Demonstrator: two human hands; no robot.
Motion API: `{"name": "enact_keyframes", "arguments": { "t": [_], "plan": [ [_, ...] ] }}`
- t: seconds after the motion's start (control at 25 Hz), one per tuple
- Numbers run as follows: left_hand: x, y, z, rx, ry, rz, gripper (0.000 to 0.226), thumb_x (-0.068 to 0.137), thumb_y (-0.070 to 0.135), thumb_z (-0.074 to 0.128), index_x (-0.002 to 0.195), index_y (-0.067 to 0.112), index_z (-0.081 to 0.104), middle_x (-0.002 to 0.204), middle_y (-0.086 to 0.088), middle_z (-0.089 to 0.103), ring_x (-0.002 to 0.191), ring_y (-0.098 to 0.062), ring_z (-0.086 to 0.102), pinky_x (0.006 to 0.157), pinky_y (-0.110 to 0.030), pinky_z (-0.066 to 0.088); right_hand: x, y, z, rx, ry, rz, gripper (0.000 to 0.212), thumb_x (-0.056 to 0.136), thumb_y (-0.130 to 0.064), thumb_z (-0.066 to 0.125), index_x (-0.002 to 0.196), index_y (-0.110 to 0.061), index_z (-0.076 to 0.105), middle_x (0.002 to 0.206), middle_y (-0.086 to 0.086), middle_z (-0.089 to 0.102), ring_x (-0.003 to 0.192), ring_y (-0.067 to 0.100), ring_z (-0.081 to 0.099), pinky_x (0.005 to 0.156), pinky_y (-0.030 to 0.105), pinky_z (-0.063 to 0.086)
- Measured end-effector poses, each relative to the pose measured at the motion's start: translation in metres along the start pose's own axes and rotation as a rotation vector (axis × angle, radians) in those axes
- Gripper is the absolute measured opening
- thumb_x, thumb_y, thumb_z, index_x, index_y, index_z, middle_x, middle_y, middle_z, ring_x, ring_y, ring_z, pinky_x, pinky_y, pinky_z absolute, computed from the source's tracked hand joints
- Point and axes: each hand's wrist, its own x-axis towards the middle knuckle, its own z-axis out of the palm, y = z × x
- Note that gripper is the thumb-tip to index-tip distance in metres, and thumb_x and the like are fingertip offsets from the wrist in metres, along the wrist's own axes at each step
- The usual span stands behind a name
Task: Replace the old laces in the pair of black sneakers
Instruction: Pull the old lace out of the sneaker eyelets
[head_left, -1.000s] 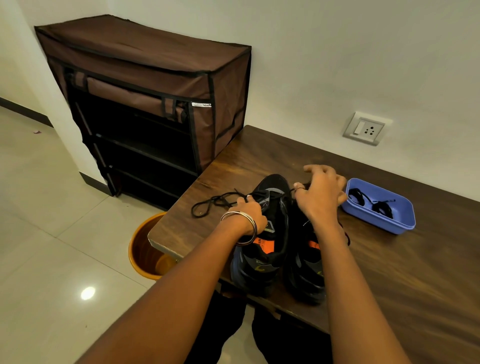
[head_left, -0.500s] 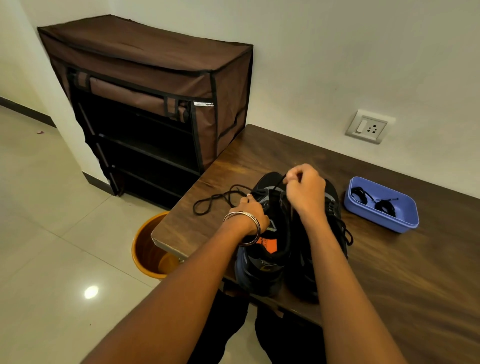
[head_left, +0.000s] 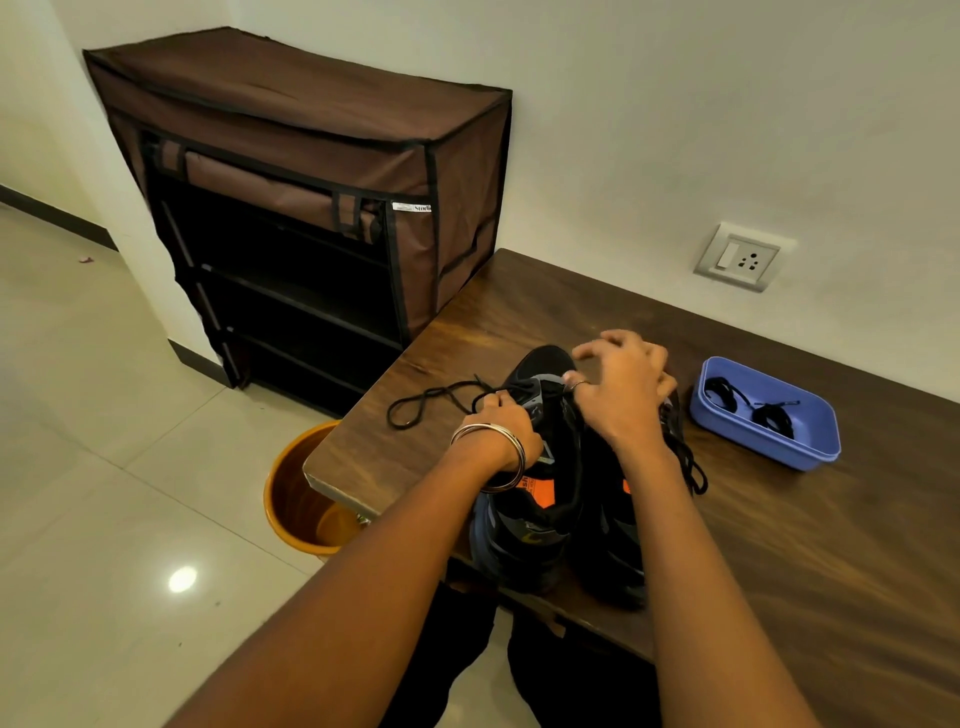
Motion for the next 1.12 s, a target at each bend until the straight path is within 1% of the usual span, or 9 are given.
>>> {"name": "enact_keyframes", "arguments": {
  "t": [0.12,0.32,0.48,0.68,0.84,0.92,1.0,1.04,1.12],
  "plan": [
    [0.000,0.000,0.000,0.007,0.005,0.002,0.081,0.094,0.036,0.049,0.153,0.004,0.003,0.158,-0.016,0.013,0.136,-0.040,0.034,0.107,-0.043,0.034,0.001,-0.011,0.024,-0.192,-0.195,-0.060,0.019,0.091,-0.022,0.065,0.108,-0.024,0.072,0.135,-0.001,0.050,0.129,0.027,0.030,0.104,0.050,0.026],
    [0.002,-0.001,0.001,-0.027,-0.004,-0.003,0.081,0.095,0.034,0.049,0.153,0.002,0.002,0.158,-0.017,0.012,0.138,-0.040,0.031,0.109,-0.044,0.033,0.006,-0.012,0.036,-0.162,-0.111,0.026,0.018,0.093,-0.021,0.058,0.095,-0.011,0.073,0.110,0.004,0.064,0.117,0.031,0.049,0.097,0.050,0.036],
    [0.000,0.002,-0.001,-0.038,0.007,0.006,0.076,0.097,0.032,0.047,0.152,0.000,0.006,0.157,-0.017,0.016,0.138,-0.037,0.032,0.109,-0.043,0.033,0.006,-0.007,0.021,0.343,-0.037,0.177,0.022,0.092,-0.011,0.056,0.083,0.003,0.071,0.088,0.012,0.071,0.092,0.029,0.064,0.089,0.045,0.050],
    [0.001,-0.002,-0.001,-0.058,-0.015,-0.005,0.082,0.096,0.033,0.047,0.152,0.001,-0.003,0.158,-0.018,0.011,0.140,-0.040,0.028,0.110,-0.043,0.031,0.001,-0.011,-0.010,1.209,0.074,0.241,0.028,0.105,-0.012,0.040,0.084,-0.010,0.058,0.078,0.007,0.065,0.077,0.021,0.068,0.084,0.035,0.057],
    [0.001,0.000,0.000,-0.049,-0.027,-0.003,0.082,0.095,0.032,0.045,0.153,0.003,-0.005,0.158,-0.018,0.011,0.139,-0.039,0.029,0.110,-0.044,0.032,0.004,-0.001,-0.023,1.580,0.277,0.231,0.024,0.105,-0.011,0.042,0.086,-0.010,0.057,0.066,0.002,0.052,0.051,0.013,0.048,0.063,0.034,0.056],
    [0.002,0.000,-0.001,-0.051,-0.033,0.003,0.083,0.095,0.033,0.046,0.153,0.004,-0.005,0.158,-0.017,0.012,0.139,-0.039,0.030,0.110,-0.044,0.032,0.005,0.002,-0.016,1.201,0.254,0.198,0.015,0.101,-0.012,0.050,0.091,-0.014,0.061,0.072,-0.002,0.057,0.058,0.012,0.053,0.066,0.035,0.055],
    [0.003,-0.001,-0.001,-0.051,-0.037,0.002,0.084,0.094,0.034,0.047,0.153,0.005,-0.005,0.158,-0.017,0.014,0.138,-0.039,0.030,0.110,-0.044,0.032,0.006,0.007,-0.002,0.460,0.168,0.090,0.015,0.094,-0.016,0.061,0.107,-0.023,0.064,0.101,-0.005,0.064,0.096,0.018,0.060,0.090,0.046,0.049],
    [0.003,-0.001,0.000,-0.045,-0.034,0.002,0.084,0.094,0.034,0.048,0.153,0.005,-0.005,0.158,-0.017,0.014,0.138,-0.039,0.031,0.111,-0.044,0.032,0.006,0.007,0.005,0.149,0.085,0.017,0.025,0.092,-0.019,0.065,0.116,-0.027,0.064,0.117,-0.005,0.059,0.116,0.022,0.051,0.100,0.049,0.039],
    [0.003,-0.001,-0.001,-0.034,-0.026,0.004,0.083,0.094,0.035,0.047,0.154,0.007,-0.004,0.157,-0.017,0.016,0.138,-0.039,0.031,0.110,-0.045,0.032,0.006,0.001,0.015,-0.131,-0.099,-0.046,0.024,0.092,-0.023,0.065,0.116,-0.026,0.068,0.126,-0.003,0.054,0.128,0.026,0.038,0.104,0.051,0.028]
  ]
}}
